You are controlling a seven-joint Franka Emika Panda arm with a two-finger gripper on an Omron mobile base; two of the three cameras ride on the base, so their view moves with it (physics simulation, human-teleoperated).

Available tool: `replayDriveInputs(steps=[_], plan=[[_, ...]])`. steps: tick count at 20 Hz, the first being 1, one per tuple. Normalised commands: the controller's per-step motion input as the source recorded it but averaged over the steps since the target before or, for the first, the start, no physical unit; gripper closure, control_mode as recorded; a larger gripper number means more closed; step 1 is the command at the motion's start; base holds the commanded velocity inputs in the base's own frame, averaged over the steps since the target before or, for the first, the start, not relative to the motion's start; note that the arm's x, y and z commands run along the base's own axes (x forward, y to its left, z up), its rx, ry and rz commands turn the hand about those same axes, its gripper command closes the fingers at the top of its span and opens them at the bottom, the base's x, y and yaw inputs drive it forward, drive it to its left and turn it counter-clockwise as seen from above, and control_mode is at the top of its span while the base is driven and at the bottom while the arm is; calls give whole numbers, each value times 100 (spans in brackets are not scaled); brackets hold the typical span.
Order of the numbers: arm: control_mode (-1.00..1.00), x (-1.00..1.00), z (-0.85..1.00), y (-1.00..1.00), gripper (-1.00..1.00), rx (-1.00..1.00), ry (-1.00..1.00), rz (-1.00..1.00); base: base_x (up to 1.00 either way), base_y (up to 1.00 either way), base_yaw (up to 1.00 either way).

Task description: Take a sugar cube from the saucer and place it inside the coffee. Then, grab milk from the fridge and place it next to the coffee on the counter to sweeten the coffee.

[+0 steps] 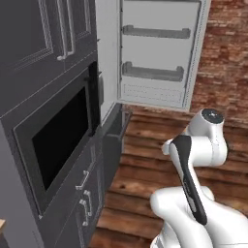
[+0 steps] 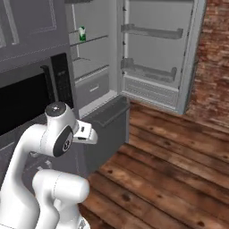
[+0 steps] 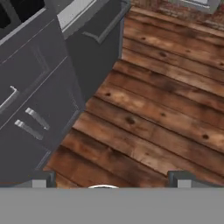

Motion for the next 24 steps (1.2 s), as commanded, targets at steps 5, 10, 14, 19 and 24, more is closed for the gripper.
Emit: replayDriveInputs(steps=[5, 10, 14, 19, 24], plan=[[100, 0, 0, 0, -100, 0, 0, 0, 100, -46, 36], [100, 0, 0, 0, -100, 0, 0, 0, 91, -60, 51], [100, 0, 0, 0, -100, 0, 0, 0, 41, -72, 53], [100, 0, 0, 0, -100, 0, 0, 0, 2, -71, 49], [100, 0, 0, 0, -100, 0, 0, 0, 0, -68, 46]])
